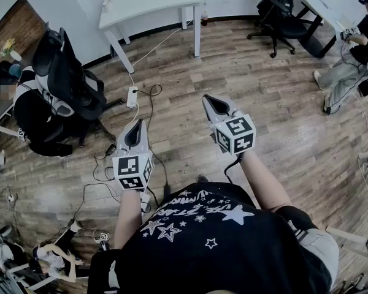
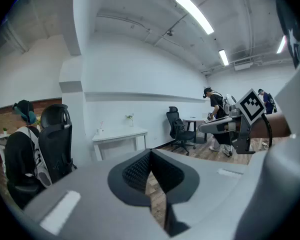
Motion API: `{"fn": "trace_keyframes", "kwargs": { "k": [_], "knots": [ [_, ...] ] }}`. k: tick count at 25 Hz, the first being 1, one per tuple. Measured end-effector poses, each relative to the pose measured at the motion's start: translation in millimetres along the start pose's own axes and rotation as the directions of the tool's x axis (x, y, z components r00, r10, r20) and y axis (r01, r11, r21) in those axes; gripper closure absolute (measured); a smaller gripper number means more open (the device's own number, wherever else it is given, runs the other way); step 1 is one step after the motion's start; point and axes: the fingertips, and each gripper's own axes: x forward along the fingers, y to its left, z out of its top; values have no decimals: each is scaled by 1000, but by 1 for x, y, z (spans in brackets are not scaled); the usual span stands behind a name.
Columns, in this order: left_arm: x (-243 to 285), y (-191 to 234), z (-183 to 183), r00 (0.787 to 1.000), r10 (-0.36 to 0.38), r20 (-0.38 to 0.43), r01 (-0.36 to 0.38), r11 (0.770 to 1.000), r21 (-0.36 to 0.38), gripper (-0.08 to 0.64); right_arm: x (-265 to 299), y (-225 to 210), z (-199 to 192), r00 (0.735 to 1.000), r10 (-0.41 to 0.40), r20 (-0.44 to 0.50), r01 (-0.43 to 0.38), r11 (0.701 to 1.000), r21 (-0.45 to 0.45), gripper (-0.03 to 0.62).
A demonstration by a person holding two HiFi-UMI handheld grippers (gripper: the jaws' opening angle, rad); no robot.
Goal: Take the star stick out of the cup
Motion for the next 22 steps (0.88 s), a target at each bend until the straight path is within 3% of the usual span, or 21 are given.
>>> {"fn": "trace_keyframes", "kwargs": {
  "k": [5, 13, 17, 22],
  "knots": [
    [15, -24, -5, 1000, 6, -20, -6, 1000, 17, 558, -8, -22, -7, 1000, 9, -1, -9, 1000, 0, 577],
    [34, -51, -3, 999, -5, -42, 4, 1000, -14, 558, -14, -49, -9, 999, 37, 35, -39, 998, 43, 577],
    [40, -44, -8, 998, -4, -60, 2, 999, -36, 558, -13, -41, -7, 988, 111, 106, -119, 990, 71, 577],
    [75, -23, -22, 996, 2, -90, -9, 997, -72, 558, 14, -55, -20, 995, 89, 47, -91, 995, 40, 577]
  ]
}}
